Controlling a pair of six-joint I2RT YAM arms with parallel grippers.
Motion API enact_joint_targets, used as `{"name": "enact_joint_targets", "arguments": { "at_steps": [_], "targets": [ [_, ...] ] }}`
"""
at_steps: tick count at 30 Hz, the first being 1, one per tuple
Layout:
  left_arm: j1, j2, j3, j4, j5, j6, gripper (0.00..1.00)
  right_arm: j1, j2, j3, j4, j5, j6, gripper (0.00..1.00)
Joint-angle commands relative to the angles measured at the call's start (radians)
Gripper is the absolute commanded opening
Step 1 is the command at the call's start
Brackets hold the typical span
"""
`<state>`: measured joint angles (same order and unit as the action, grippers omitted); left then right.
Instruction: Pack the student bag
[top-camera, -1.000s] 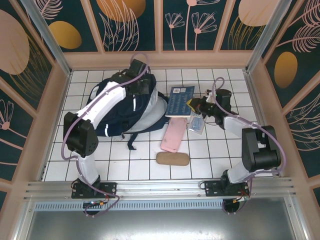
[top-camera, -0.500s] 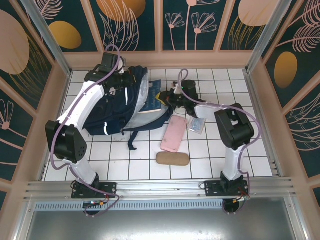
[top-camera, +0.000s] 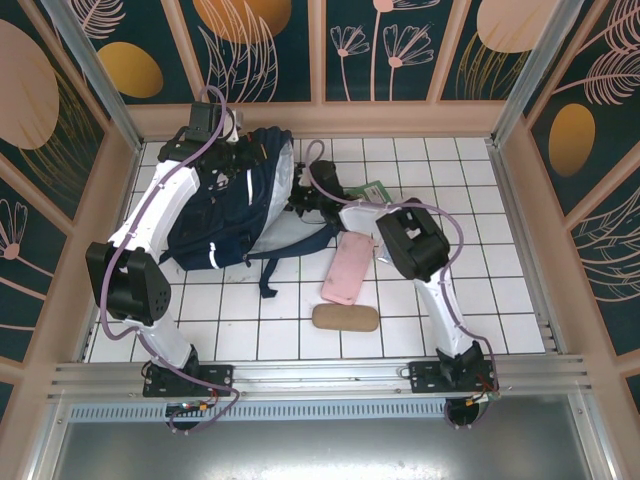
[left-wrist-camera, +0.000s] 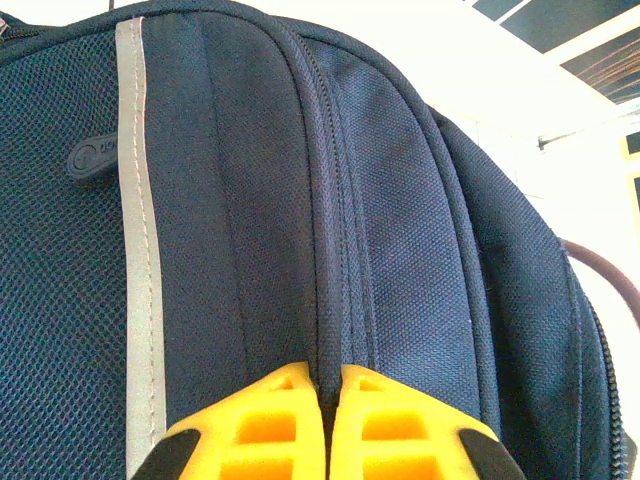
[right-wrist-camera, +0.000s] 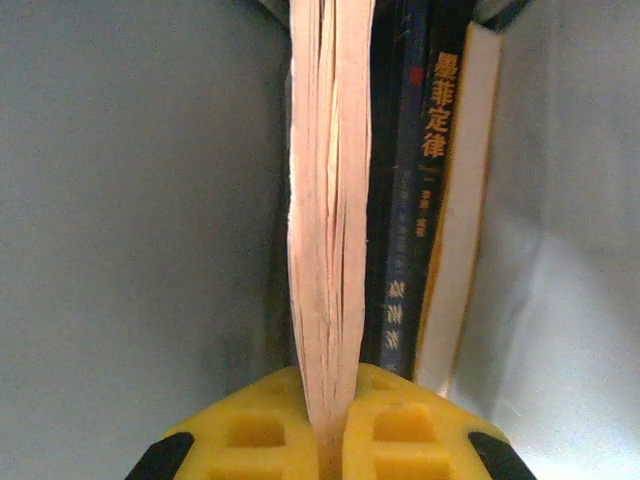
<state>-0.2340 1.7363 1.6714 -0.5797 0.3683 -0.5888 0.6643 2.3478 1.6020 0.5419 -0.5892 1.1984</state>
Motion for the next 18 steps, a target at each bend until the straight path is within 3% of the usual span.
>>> {"name": "enact_joint_targets", "arguments": {
  "at_steps": [1, 5, 10, 18],
  "targets": [
    [0.004, -0.046, 0.042, 0.139, 0.067, -0.013, 0.00, 0.035, 0.059, 0.118, -0.013, 0.037, 0.032, 0.00],
    [0.005, -0.047, 0.036, 0.141, 0.073, -0.014, 0.00, 0.071, 0.139, 0.273, -0.125, 0.046, 0.011, 0.00],
    [0.007, -0.055, 0.025, 0.142, 0.067, -0.010, 0.00, 0.084, 0.147, 0.354, -0.263, 0.033, -0.064, 0.35],
    [0.022, -0.070, -0.001, 0.146, 0.056, 0.000, 0.00, 0.067, 0.016, 0.284, -0.408, 0.063, -0.194, 0.50]
  ]
}}
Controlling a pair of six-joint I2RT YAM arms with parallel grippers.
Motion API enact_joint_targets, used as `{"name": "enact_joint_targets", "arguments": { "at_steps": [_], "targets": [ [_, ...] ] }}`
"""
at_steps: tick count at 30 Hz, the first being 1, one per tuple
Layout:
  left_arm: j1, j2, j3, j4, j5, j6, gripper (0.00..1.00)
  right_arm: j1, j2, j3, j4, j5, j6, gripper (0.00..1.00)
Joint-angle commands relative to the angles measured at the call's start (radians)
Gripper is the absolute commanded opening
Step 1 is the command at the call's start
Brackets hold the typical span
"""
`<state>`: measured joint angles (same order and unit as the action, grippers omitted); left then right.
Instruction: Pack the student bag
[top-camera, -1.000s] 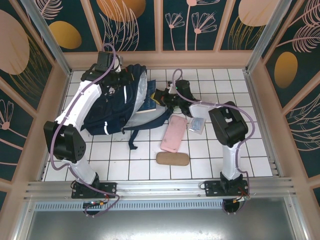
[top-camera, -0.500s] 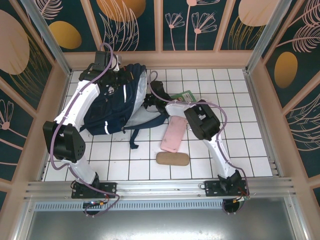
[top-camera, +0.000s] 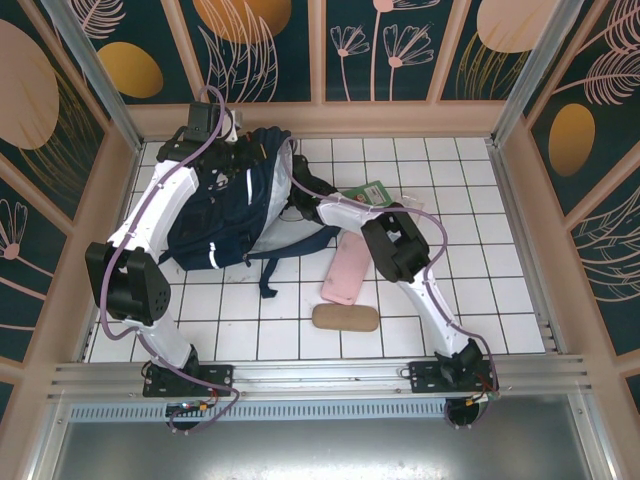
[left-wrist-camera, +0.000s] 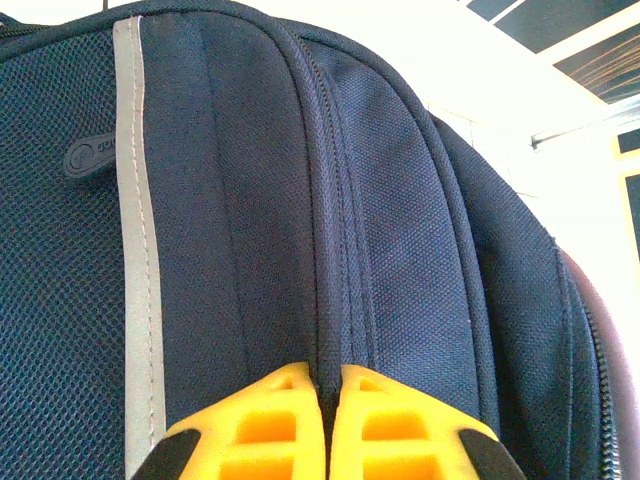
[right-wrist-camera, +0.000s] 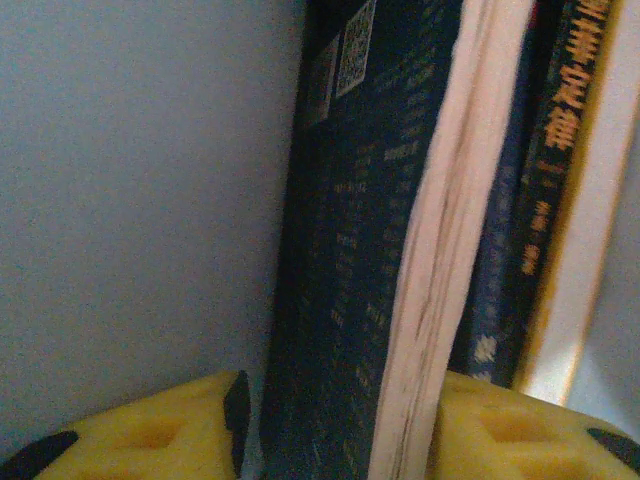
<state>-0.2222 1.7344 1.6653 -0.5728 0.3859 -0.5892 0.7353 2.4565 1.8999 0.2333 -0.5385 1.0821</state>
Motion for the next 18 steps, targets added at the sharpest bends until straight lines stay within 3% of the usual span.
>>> {"name": "enact_joint_targets", "arguments": {
  "at_steps": [1, 7, 18],
  "targets": [
    [0.012, -0.070, 0.000, 0.140, 0.036, 0.002, 0.00, -0.006, -0.105, -0.021, -0.113, 0.011, -0.088, 0.51],
    [0.022, -0.082, -0.040, 0.155, 0.028, 0.004, 0.00, -0.013, -0.211, -0.136, -0.164, 0.048, -0.139, 0.56],
    [0.034, -0.116, -0.109, 0.114, -0.050, 0.069, 0.00, -0.058, -0.431, -0.462, -0.138, 0.094, -0.195, 0.53]
  ]
}}
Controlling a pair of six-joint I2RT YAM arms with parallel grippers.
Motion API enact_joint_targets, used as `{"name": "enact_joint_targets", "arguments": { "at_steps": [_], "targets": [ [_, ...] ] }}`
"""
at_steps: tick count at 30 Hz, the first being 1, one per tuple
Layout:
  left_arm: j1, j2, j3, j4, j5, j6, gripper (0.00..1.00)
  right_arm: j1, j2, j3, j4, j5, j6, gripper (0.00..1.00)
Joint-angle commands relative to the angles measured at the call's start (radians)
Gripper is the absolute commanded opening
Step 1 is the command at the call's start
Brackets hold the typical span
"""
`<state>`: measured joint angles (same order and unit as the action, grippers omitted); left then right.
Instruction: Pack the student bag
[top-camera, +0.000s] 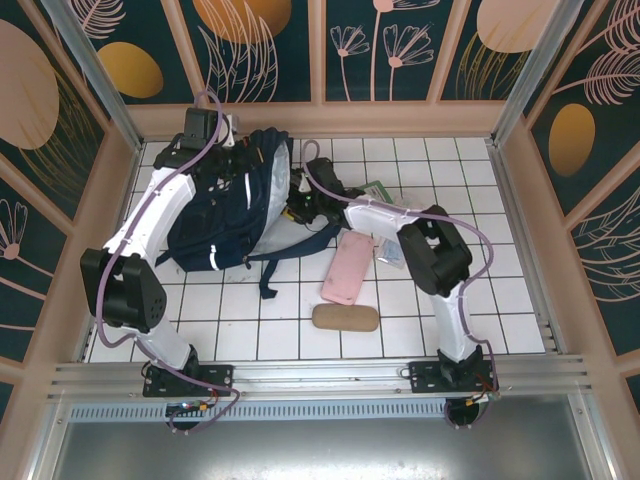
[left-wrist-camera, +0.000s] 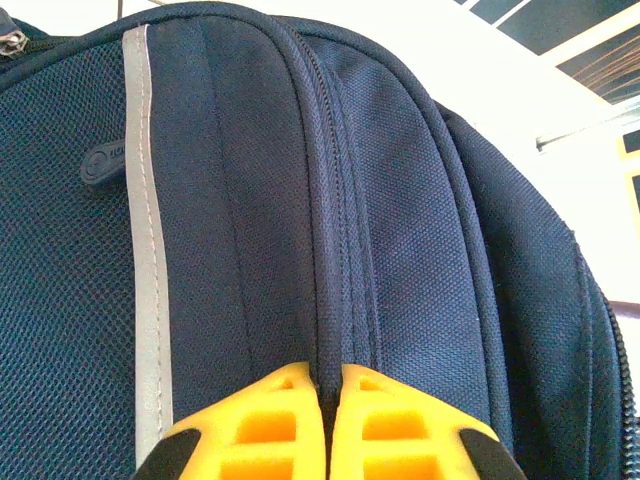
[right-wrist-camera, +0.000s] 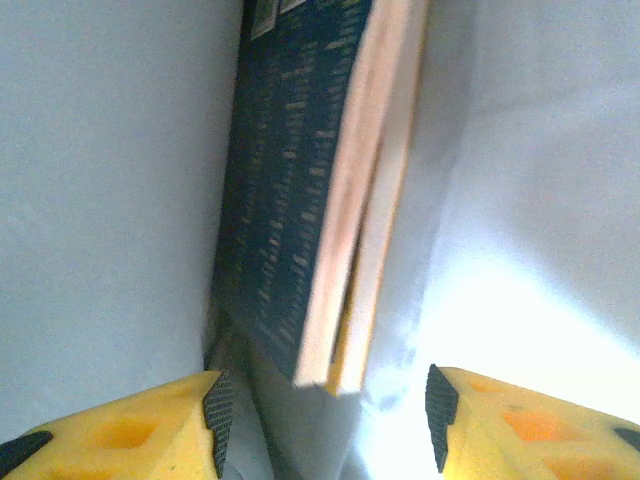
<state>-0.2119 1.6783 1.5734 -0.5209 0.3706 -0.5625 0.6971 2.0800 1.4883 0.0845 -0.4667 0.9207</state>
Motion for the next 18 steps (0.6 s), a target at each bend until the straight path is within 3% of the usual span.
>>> {"name": "enact_joint_targets", "arguments": {
  "at_steps": [1, 4, 8, 13, 18],
  "targets": [
    [0.024, -0.065, -0.028, 0.069, -0.030, 0.040, 0.00, -0.024, -0.057, -0.064, 0.023, 0.015, -0.030, 0.48],
    [0.025, -0.077, -0.047, 0.089, -0.002, 0.025, 0.00, -0.024, -0.033, -0.063, 0.057, -0.004, -0.017, 0.37],
    [0.036, -0.080, -0.039, 0.111, 0.061, -0.001, 0.00, -0.012, 0.036, -0.002, 0.103, -0.043, 0.017, 0.35],
    [0.091, -0.080, -0.037, 0.183, 0.224, -0.062, 0.00, -0.009, 0.112, 0.054, 0.207, -0.082, 0.096, 0.34],
    [0.103, -0.061, -0.010, 0.187, 0.274, -0.076, 0.00, -0.001, 0.211, 0.165, 0.187, -0.087, 0.141, 0.20]
  ]
}}
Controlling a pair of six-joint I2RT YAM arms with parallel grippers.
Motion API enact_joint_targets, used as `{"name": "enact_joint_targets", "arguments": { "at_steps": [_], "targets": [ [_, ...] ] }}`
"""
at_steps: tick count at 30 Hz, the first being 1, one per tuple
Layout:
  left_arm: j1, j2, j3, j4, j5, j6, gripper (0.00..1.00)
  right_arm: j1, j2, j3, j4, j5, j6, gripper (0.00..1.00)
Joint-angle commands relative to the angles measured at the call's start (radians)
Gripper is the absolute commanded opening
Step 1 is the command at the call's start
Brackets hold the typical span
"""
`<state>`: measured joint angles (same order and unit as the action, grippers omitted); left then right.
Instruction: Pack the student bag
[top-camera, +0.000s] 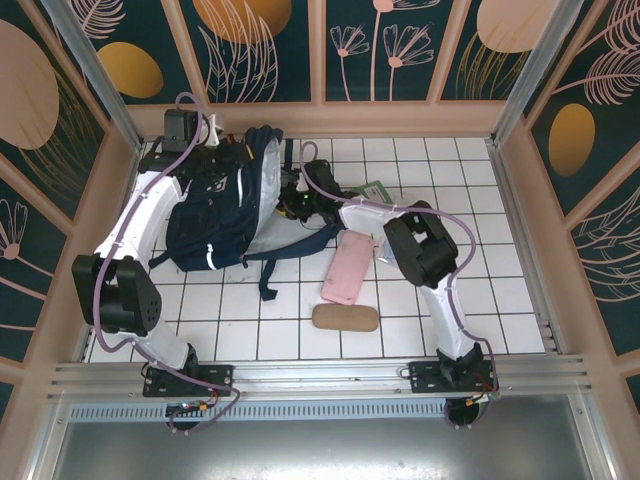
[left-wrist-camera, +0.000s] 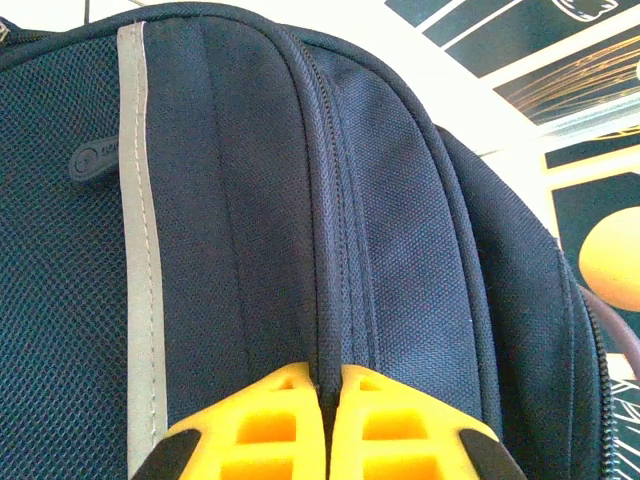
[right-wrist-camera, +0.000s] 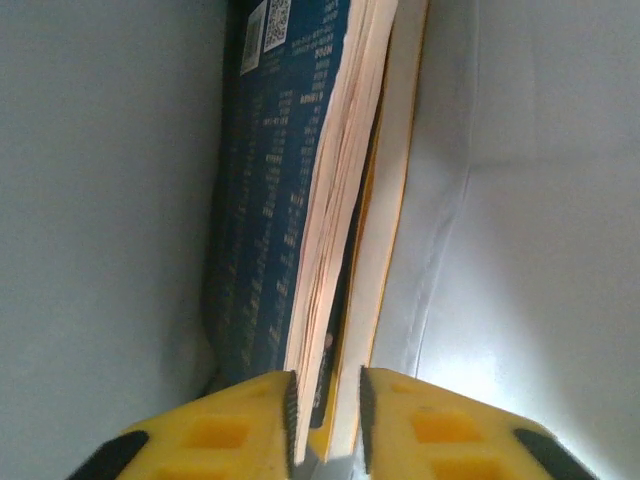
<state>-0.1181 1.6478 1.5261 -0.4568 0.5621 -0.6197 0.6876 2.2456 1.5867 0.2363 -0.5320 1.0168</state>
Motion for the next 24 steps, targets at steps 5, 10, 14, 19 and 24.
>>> {"name": "enact_joint_targets", "arguments": {
  "at_steps": [5, 10, 14, 19, 24],
  "targets": [
    [0.009, -0.031, 0.037, 0.122, 0.091, -0.025, 0.00, 0.024, 0.156, 0.169, 0.037, -0.032, 0.095, 0.09],
    [0.009, -0.042, 0.017, 0.122, 0.091, -0.023, 0.00, 0.055, 0.270, 0.377, -0.057, -0.056, 0.081, 0.08],
    [0.009, -0.050, -0.002, 0.113, 0.070, -0.007, 0.00, 0.070, 0.329, 0.508, -0.138, -0.065, 0.057, 0.08],
    [0.009, -0.057, -0.005, 0.053, -0.027, 0.055, 0.00, 0.060, 0.249, 0.399, -0.136, -0.045, 0.024, 0.09],
    [0.009, -0.055, -0.027, 0.001, -0.165, 0.113, 0.00, 0.034, 0.091, 0.226, -0.142, 0.011, -0.047, 0.11]
  ]
}}
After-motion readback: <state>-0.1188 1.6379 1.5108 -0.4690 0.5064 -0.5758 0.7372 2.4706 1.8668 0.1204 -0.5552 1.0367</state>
